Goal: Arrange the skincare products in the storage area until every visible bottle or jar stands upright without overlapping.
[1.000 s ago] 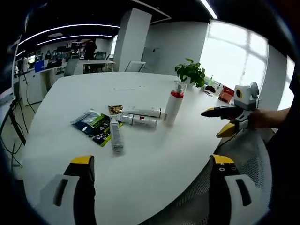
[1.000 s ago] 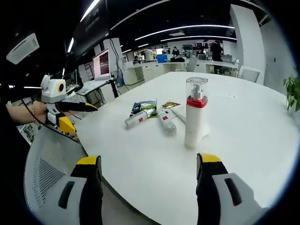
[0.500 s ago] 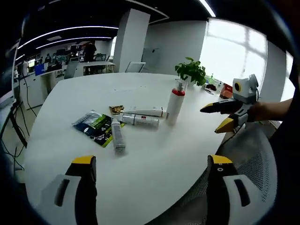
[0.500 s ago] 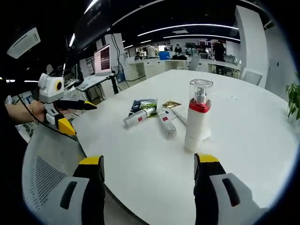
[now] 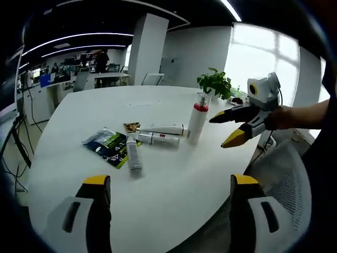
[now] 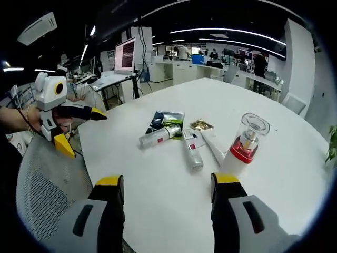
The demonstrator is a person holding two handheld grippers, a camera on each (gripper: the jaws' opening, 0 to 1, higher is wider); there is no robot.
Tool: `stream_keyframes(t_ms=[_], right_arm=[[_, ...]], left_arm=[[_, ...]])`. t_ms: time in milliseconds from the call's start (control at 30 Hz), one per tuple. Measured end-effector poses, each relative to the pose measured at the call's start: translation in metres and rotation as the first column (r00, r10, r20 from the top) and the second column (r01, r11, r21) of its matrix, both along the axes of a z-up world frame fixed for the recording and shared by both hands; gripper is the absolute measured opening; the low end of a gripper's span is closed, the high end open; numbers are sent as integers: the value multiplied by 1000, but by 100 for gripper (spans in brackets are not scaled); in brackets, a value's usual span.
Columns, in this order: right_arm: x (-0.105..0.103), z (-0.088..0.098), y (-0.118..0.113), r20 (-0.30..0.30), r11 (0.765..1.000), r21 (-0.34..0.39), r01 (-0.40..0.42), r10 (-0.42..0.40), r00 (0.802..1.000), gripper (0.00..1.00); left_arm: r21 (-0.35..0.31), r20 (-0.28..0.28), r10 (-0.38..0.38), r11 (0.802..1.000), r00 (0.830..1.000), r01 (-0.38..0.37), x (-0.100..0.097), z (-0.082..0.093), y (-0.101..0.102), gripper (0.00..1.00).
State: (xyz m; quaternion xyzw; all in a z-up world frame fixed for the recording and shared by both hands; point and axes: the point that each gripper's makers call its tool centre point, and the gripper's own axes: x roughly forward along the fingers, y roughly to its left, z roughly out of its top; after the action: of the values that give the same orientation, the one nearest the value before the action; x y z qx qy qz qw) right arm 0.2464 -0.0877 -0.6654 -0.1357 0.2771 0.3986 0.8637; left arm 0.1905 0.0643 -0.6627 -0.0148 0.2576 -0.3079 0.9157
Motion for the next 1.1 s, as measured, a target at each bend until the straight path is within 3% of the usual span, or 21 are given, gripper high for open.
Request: stream_keyframes(t_ms=[400, 633, 933, 1000, 1100], right_arm=[[39, -15, 29, 18, 996, -78, -43, 45, 999, 61], [59, -25, 41, 45, 992, -127, 1, 5, 999, 57], [80, -48, 51, 19, 986, -166, 3, 0, 1000, 53], [86, -54, 52, -25, 989, -141, 47, -51, 998, 50], [98, -60, 51, -5, 983, -169, 76, -78, 997, 44]], left_arm=[[1, -9, -3, 1000, 1000, 3, -1, -2, 0, 85], [2, -20, -1, 1000, 1000, 1, -2, -3, 0, 85], [-8, -37, 6, 1000, 999, -7, -2, -5, 0, 85], [-7, -41, 6, 1000, 999, -6, -1, -6, 1, 85], [0, -43, 2, 1000, 999, -2, -2, -8, 0, 85]])
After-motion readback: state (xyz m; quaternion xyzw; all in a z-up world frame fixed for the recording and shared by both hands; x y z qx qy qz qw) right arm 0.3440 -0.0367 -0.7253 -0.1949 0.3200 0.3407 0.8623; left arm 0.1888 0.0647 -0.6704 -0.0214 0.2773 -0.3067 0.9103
